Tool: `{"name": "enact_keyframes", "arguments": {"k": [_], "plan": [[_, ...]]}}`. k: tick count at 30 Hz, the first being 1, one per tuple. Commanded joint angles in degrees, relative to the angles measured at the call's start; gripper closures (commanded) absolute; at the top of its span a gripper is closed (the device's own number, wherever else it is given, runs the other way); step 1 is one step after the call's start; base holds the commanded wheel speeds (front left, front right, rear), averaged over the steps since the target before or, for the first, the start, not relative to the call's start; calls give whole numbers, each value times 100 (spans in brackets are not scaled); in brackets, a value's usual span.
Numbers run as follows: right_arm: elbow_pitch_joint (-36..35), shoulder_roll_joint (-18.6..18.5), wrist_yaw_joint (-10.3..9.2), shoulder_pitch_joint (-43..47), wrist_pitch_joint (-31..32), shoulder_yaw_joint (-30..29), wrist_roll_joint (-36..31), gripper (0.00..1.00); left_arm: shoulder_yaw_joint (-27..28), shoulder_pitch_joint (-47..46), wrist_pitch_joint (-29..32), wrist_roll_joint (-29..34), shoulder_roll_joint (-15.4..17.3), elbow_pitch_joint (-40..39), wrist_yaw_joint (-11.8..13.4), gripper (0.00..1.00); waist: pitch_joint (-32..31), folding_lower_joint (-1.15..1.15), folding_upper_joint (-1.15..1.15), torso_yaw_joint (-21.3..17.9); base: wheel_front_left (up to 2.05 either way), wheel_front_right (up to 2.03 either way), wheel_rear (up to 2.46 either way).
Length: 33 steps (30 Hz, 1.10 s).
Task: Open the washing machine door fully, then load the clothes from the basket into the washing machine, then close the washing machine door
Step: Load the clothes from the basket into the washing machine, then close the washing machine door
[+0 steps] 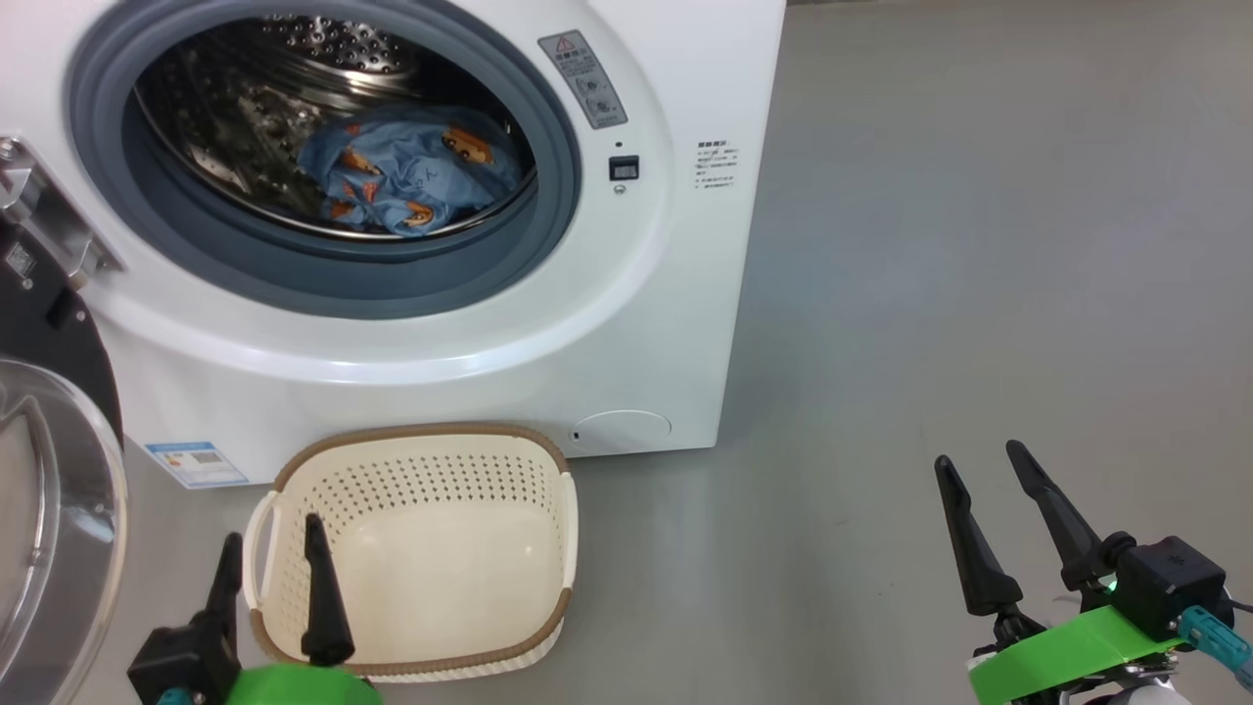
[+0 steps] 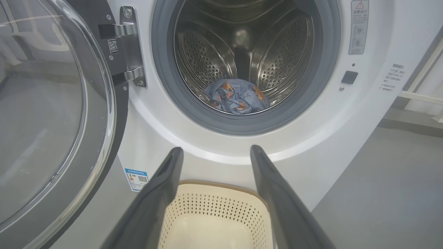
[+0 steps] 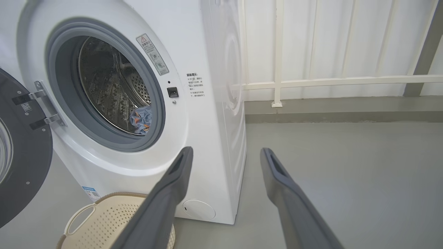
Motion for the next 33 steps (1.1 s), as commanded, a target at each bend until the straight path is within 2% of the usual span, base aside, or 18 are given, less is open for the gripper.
{"name": "enact_keyframes", "arguments": {"k": [1,8,33], "plan": [[-178,-22,9,-14,-27,94,-112,0,158,2,-36,6,96,-226,49,0,-21,0,0,-43,0,0,0],[-242,25,9,101,-27,2,-176,0,127,167,-36,-11,95,-450,115,0,-44,0,0,-94,0,0,0],[-207,32,9,199,-27,-56,-232,0,173,358,-36,99,95,-701,50,0,-167,0,0,-174,0,0,0]]}}
